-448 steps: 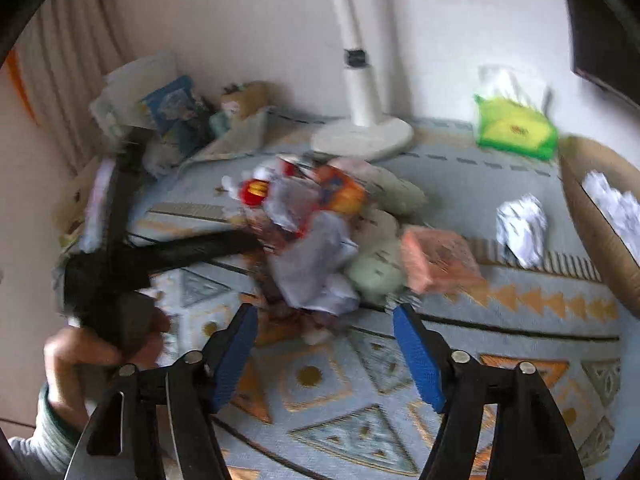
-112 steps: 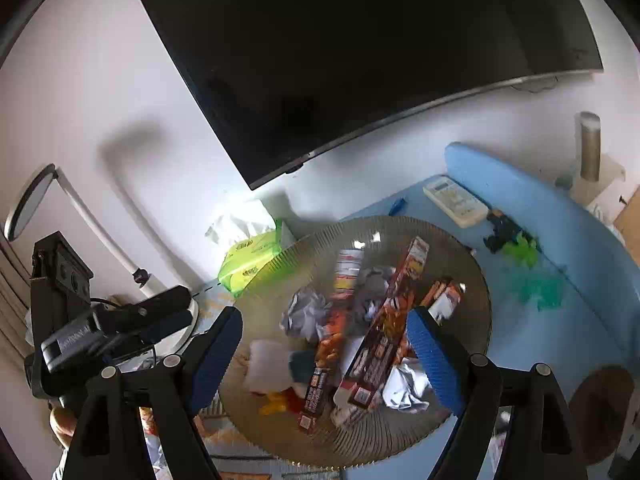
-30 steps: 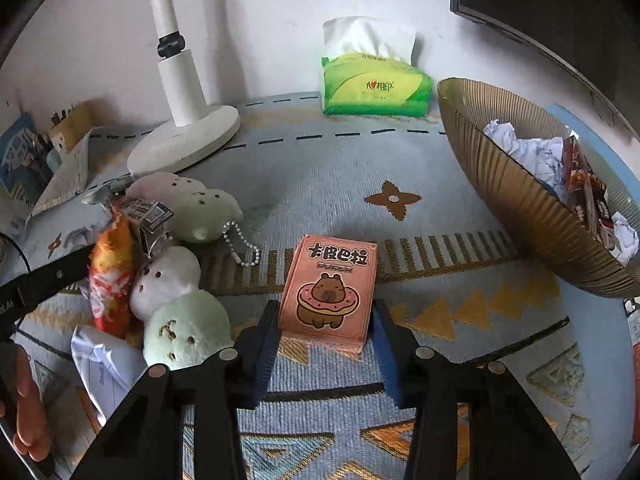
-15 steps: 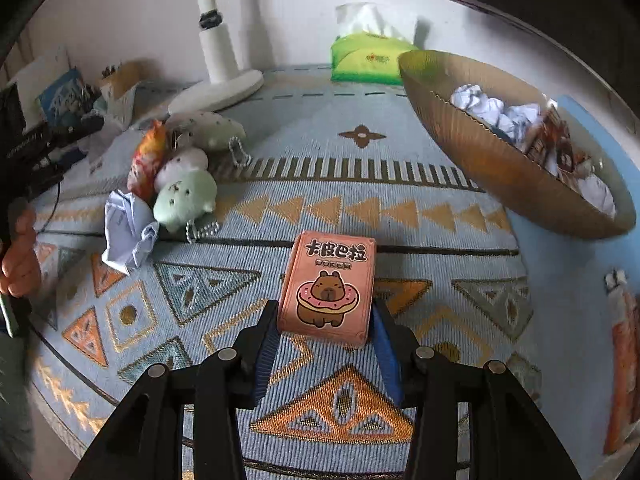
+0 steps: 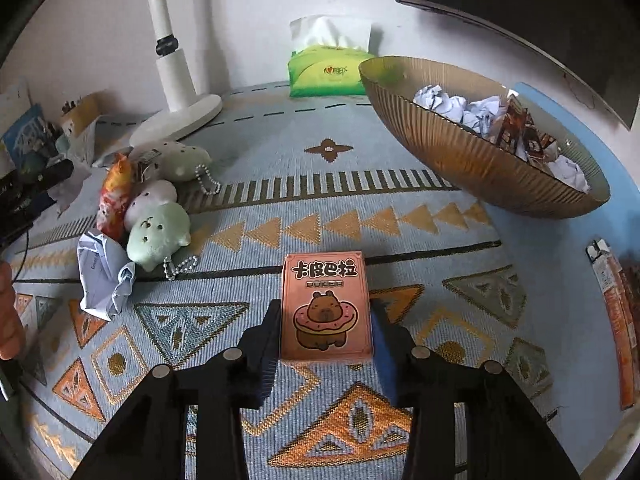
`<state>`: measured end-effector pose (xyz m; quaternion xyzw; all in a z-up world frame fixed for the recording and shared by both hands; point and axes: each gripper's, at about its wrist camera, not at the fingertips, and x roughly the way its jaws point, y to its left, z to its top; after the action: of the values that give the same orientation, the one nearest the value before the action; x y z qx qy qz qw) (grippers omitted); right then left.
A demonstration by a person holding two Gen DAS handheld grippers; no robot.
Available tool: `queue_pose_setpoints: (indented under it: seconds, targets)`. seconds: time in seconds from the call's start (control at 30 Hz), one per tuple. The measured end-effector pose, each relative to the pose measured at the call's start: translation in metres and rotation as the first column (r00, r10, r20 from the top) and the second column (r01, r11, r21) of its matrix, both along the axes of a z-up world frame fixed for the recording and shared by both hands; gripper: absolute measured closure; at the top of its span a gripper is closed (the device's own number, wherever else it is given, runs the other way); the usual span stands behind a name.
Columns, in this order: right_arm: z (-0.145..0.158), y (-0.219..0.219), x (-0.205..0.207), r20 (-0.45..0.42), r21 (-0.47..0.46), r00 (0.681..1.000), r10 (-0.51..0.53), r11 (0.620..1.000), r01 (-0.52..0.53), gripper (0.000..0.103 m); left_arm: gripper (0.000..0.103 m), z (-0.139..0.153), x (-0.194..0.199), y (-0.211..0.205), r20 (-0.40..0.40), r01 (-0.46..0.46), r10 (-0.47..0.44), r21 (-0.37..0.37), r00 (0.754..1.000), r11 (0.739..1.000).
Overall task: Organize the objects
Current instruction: 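Carry the capybara box and white paper over the woven tray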
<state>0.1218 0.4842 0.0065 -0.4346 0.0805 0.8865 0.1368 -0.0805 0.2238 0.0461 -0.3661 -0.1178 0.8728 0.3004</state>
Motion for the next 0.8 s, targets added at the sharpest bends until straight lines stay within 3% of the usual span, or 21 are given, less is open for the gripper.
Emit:
queue_pose_setpoints:
  seconds: [0.1,0.27,0.37,0.6,0.8]
  targets:
    - [0.000,-0.007,0.004,0.004,0.020,0.999,0.050,0.999,-0.050,0.063,0.055,-0.001,0.001,0.001,-0.006,-0.003,0.003,-0.012,1.000,1.000]
    - [0.004,-0.023,0.022,-0.012,-0.044,0.986,0.165,0.985,-0.165,0.063,0.055,0.002,0.010,0.009,-0.033,-0.008,0.006,-0.056,0.999,0.998]
    - [0.015,-0.021,0.037,-0.035,-0.034,0.982,0.188,0.981,-0.189,0.063,0.055,0.011,0.025,0.014,-0.049,0.010,-0.014,-0.073,0.999,0.997]
    - [0.062,0.020,0.072,-0.116,-0.003,0.984,0.139,0.990,-0.140,0.063,0.055,0.076,0.064,0.057,-0.105,0.113,-0.126,-0.118,0.987,0.987]
    - [0.122,0.086,0.079,-0.231,0.058,0.973,0.024,0.998,-0.011,0.063,0.055,0.136,0.084,0.124,-0.138,0.231,-0.245,-0.105,0.960,0.967]
